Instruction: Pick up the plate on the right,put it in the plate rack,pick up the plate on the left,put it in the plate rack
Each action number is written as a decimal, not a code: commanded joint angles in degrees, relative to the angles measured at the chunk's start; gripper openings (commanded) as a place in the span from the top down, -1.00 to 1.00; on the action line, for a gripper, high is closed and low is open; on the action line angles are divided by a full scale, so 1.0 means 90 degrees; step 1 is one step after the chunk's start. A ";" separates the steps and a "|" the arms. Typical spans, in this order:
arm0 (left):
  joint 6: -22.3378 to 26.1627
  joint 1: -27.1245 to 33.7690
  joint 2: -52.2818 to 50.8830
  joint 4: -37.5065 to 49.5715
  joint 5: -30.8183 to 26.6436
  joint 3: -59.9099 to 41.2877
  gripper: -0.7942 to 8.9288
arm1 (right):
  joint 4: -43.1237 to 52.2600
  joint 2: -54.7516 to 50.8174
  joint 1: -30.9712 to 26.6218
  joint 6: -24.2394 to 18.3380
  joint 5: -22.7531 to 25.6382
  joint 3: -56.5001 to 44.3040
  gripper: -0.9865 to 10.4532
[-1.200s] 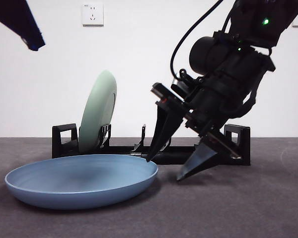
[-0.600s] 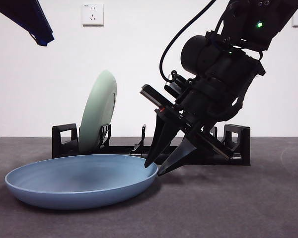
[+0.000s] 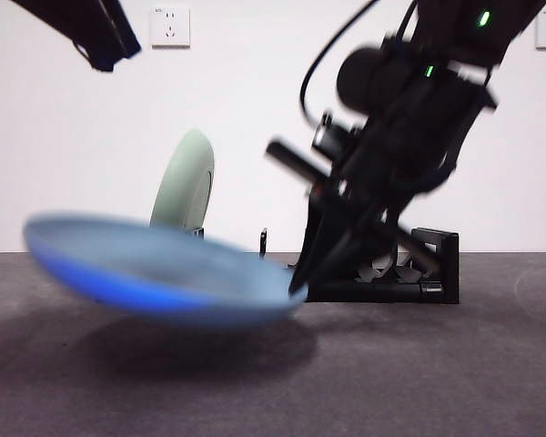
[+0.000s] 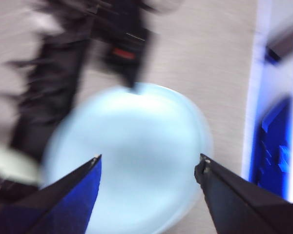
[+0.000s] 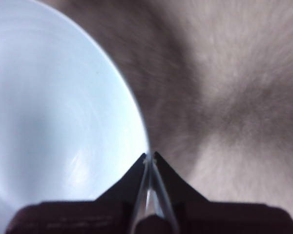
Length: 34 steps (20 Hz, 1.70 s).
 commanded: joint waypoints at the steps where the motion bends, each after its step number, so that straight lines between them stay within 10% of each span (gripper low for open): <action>1: 0.0311 -0.0408 0.0253 -0.0146 0.0010 0.0005 0.15 | -0.0328 -0.0488 -0.0126 0.0022 -0.0010 0.0095 0.86; 12: 0.0595 -0.1331 0.1236 0.0051 -0.1071 0.0005 0.16 | -0.1530 -0.2074 -0.0486 -0.0503 -0.0024 0.0112 0.86; 18: 0.0903 -0.1338 0.1236 0.0262 -0.1336 0.0005 0.87 | -0.1834 -0.2288 -0.0486 -0.0656 -0.0019 0.0112 0.85; 26: 0.0901 -0.1588 0.1236 0.0481 -0.1319 0.0005 0.85 | -0.1746 -0.2288 -0.0658 -0.0845 0.0027 0.0112 0.81; 30: 0.0882 -0.1620 0.1236 0.0651 -0.1282 0.0005 0.85 | -0.1438 -0.2387 -0.0916 -0.0843 0.0019 0.0257 -0.10; 34: 0.0270 -0.1579 0.1236 0.1418 -0.0950 0.0005 0.85 | -0.0860 -0.2958 -0.1110 -0.0818 0.0017 0.0471 -0.16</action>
